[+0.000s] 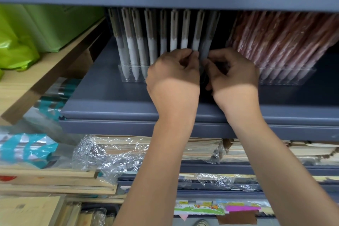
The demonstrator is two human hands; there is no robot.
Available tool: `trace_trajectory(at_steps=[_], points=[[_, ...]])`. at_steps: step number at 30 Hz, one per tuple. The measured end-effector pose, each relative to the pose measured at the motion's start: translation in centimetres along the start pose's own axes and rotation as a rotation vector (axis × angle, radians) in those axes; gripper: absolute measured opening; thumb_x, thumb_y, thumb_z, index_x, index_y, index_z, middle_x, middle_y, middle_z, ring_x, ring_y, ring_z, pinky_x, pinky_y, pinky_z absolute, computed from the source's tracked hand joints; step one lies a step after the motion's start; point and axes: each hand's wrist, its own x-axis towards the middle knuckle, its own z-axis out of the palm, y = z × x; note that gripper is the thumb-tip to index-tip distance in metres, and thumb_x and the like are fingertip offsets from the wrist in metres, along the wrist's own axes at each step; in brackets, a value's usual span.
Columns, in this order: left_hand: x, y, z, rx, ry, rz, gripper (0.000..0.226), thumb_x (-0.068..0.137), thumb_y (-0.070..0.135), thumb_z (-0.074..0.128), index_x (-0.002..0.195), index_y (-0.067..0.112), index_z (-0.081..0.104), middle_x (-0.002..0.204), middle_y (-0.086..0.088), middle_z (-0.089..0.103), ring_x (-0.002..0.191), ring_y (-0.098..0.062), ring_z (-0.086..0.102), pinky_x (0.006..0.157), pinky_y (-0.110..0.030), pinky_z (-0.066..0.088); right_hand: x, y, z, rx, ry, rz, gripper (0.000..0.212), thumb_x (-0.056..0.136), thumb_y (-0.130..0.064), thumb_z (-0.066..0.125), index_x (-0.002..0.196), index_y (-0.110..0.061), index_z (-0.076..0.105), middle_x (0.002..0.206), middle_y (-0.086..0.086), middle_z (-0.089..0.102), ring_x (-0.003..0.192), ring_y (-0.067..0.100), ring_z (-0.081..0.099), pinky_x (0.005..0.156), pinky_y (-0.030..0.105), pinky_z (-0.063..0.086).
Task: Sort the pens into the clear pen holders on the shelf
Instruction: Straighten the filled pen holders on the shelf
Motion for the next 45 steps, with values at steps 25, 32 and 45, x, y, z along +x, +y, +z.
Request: trace_trajectory(at_steps=[25, 32, 45], points=[[-4.1, 2.6, 5.6, 0.217, -0.200, 0.129, 0.026, 0.095, 0.026, 0.060, 0.115, 0.011, 0.068, 0.107, -0.013, 0.073, 0.101, -0.034, 0.066, 0.085, -0.035, 0.049, 1.1, 6.7, -16.6, 0.111, 0.353, 0.225, 0.023, 0.083, -0.015, 0.068, 0.104, -0.021, 0.060, 0.095, 0.002, 0.066, 0.080, 0.004, 0.062, 0.080, 0.019, 0.048], [-3.0, 2.1, 6.4, 0.156, -0.273, 0.043, 0.033, 0.093, 0.039, 0.053, 0.109, 0.018, 0.072, 0.088, -0.008, 0.076, 0.082, -0.029, 0.073, 0.077, -0.043, 0.060, 3.7, 8.3, -16.7, 0.085, 0.134, 0.262, 0.017, 0.087, -0.011, 0.061, 0.100, -0.018, 0.071, 0.092, 0.003, 0.073, 0.085, 0.015, 0.065, 0.092, 0.040, 0.054], [-2.9, 1.8, 6.8, 0.098, -0.152, -0.060, 0.022, 0.088, 0.035, 0.073, 0.069, 0.034, 0.063, 0.063, 0.004, 0.069, 0.056, -0.018, 0.070, 0.070, -0.038, 0.060, 3.9, 9.4, -16.6, 0.050, 0.081, 0.231, 0.021, 0.086, -0.021, 0.066, 0.073, -0.036, 0.063, 0.074, -0.008, 0.069, 0.078, 0.017, 0.068, 0.084, 0.043, 0.057]])
